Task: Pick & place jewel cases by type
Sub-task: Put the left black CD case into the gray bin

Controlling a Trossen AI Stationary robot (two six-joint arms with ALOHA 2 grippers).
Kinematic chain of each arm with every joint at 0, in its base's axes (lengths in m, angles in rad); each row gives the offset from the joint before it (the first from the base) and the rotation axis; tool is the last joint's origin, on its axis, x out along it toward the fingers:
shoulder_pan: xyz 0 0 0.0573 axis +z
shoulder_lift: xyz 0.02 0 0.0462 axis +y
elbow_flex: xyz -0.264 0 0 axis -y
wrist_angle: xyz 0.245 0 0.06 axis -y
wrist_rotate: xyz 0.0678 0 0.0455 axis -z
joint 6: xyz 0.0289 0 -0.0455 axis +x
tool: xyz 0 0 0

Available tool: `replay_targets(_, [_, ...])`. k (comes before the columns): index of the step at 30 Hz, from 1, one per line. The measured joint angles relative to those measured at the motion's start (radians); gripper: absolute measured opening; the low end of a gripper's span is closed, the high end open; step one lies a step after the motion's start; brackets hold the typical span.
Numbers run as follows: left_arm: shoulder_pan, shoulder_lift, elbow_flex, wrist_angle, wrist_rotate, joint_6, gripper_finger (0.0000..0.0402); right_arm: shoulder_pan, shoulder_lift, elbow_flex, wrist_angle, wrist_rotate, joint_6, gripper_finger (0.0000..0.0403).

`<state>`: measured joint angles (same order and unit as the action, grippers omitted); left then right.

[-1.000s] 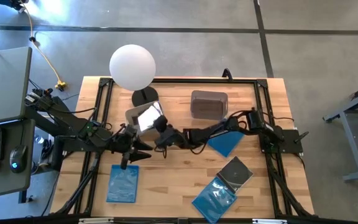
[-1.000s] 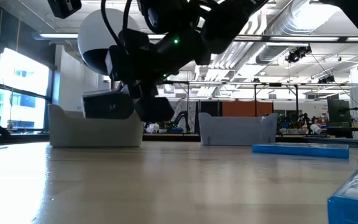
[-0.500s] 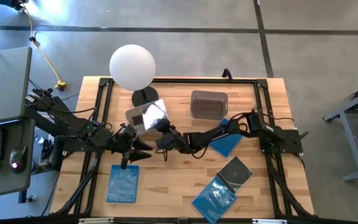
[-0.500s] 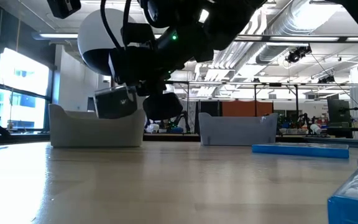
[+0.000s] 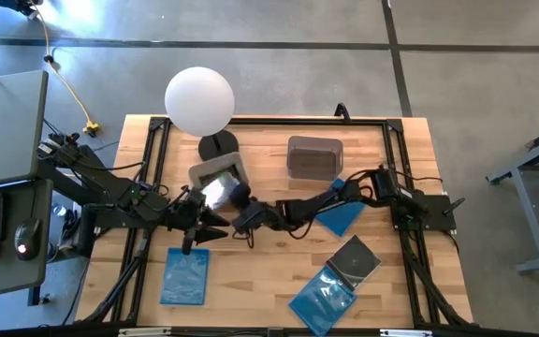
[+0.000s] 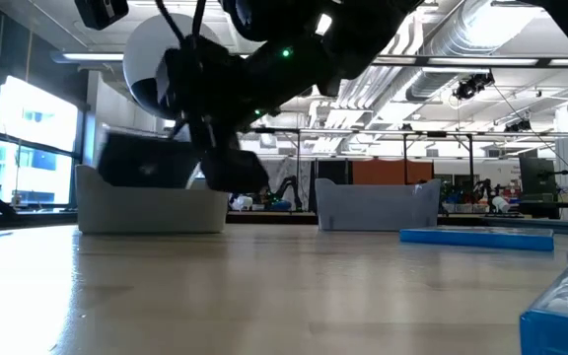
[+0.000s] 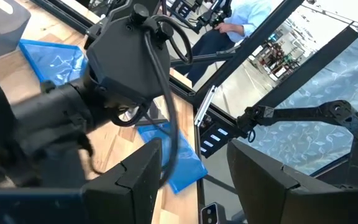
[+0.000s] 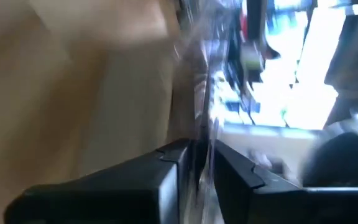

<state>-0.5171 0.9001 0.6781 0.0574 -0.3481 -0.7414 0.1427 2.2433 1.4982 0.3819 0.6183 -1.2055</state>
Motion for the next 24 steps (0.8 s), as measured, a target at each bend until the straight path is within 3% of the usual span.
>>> replay_targets(2, [0.000,0.000,0.000,-0.001,0.000,0.000,0.0182,-0.009,0.000,0.000,0.000,-0.077,0.041,0.0065])
replay_targets(6, [0.000,0.000,0.000,-0.005,0.000,0.000,0.0182,-0.061,0.000,0.000,-0.004,-0.120,0.175,0.0051])
replay_targets(12, [0.000,0.000,0.000,-0.005,0.000,0.000,0.0182,-0.155,-0.002,0.000,0.024,-0.357,0.330,0.0034])
replay_targets(18, [0.000,0.000,0.000,-0.008,0.010,0.000,0.0182,-0.195,-0.002,0.000,0.079,-0.500,0.360,0.0066])
replay_targets(24, [0.000,0.000,0.000,-0.008,0.025,0.000,0.0182,-0.220,-0.002,0.000,0.088,-0.566,0.392,0.0044])
